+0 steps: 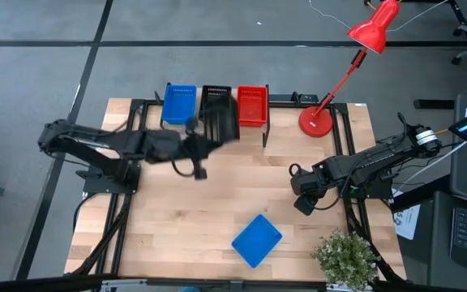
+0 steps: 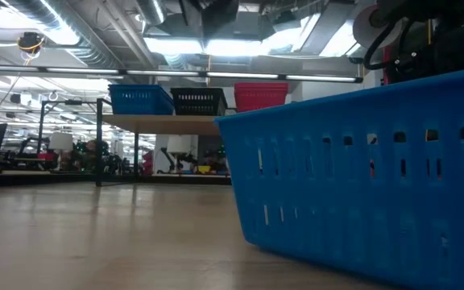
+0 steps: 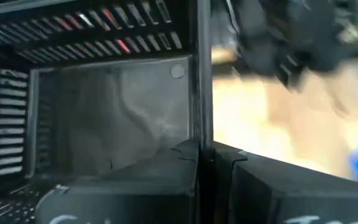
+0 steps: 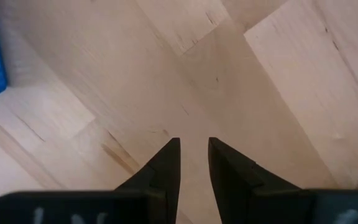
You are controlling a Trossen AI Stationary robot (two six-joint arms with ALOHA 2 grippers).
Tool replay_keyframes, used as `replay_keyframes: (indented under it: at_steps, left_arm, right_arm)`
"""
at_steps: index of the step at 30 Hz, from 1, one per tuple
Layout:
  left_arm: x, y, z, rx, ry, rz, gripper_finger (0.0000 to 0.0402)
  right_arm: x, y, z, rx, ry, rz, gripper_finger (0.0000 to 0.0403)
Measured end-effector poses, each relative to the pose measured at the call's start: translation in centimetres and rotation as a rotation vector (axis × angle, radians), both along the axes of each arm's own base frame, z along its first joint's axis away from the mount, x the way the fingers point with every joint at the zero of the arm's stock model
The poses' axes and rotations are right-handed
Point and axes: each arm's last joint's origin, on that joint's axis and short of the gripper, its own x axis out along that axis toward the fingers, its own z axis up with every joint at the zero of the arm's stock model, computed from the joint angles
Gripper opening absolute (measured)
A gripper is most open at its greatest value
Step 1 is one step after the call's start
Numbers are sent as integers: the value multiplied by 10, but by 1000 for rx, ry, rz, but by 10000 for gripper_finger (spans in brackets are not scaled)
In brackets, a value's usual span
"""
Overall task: Stack baskets on shelf by color
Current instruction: Stack the black bin on top of the black bins on the shelf
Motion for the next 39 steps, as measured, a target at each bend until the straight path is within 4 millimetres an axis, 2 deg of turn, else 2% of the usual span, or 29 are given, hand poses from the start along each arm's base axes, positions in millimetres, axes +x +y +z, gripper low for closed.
replay_keyframes:
  at_steps: [3, 7, 12, 17, 26, 29, 39]
  left_arm:
    - [-4, 25, 11, 107, -26, 42, 0]
    - [-8, 73, 8, 155, 37, 103, 0]
    - [-15, 136, -6, 82, 89, 47, 0]
    - [-32, 170, -14, 4, 121, 33, 0]
    - [-41, 170, -28, -94, 240, -19, 0]
    - [-37, 168, -33, -116, 274, -32, 0]
    - [-35, 163, -35, -139, 284, -35, 2]
  right_arm:
    - [0, 0, 0, 0, 1, 1, 81]
    - [0, 0, 0, 0, 0, 1, 81]
    - [0, 0, 0, -1, 0, 3, 81]
    - [1, -1, 0, -1, -4, -1, 81]
    - [5, -5, 1, 7, -37, -32, 81]
    - [8, -6, 1, 13, -59, -36, 81]
    - [10, -5, 2, 21, -89, -38, 81]
